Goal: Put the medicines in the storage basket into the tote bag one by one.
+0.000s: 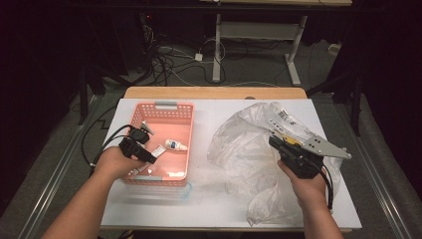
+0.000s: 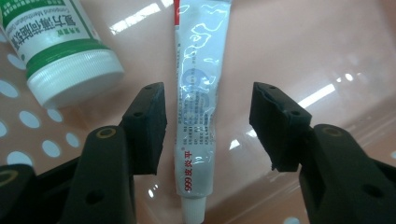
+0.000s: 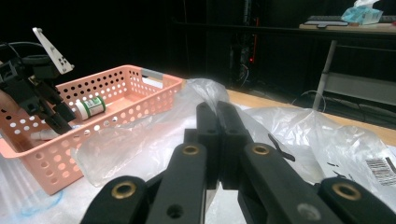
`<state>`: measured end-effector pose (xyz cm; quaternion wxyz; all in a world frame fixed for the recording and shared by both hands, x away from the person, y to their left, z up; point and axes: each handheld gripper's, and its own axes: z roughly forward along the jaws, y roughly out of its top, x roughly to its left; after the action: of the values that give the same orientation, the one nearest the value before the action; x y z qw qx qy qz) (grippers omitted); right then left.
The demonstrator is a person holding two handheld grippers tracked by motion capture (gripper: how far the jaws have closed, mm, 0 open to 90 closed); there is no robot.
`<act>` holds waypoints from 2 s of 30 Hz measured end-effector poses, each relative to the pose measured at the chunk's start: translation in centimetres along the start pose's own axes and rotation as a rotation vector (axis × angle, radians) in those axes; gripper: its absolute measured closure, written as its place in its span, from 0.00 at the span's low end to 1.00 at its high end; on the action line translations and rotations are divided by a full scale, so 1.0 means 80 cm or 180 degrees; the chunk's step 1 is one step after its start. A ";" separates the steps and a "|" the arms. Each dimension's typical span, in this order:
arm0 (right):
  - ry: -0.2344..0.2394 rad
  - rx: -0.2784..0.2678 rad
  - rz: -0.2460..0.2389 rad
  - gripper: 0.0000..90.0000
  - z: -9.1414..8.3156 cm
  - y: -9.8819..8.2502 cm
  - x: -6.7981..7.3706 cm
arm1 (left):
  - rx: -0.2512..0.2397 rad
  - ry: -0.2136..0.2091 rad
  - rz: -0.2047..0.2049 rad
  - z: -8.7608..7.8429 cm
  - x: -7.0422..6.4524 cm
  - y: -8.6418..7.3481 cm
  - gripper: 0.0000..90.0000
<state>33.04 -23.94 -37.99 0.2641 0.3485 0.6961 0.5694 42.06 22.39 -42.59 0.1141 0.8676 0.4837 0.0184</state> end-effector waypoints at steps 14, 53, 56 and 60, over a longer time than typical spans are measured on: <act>-0.0001 0.0005 0.0018 1.00 0.000 -0.001 0.000 | 0.0399 -0.0064 0.0070 0.016 -0.001 0.009 0.52; -0.0001 -0.0004 0.0035 1.00 -0.002 0.000 -0.002 | -0.0072 -0.0117 0.0330 -0.003 -0.019 0.004 0.74; -0.0003 -0.0007 0.0038 1.00 -0.003 0.000 -0.002 | -0.0205 -0.0141 0.0336 -0.008 -0.021 0.001 0.74; -0.0010 -0.0020 0.0035 1.00 -0.004 0.001 -0.002 | -0.0412 -0.0158 0.0345 -0.013 -0.024 -0.004 0.74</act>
<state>32.89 -24.23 -37.85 0.2632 0.3524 0.6919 0.5725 40.59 21.13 -41.49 0.1807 0.8835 0.4308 0.0343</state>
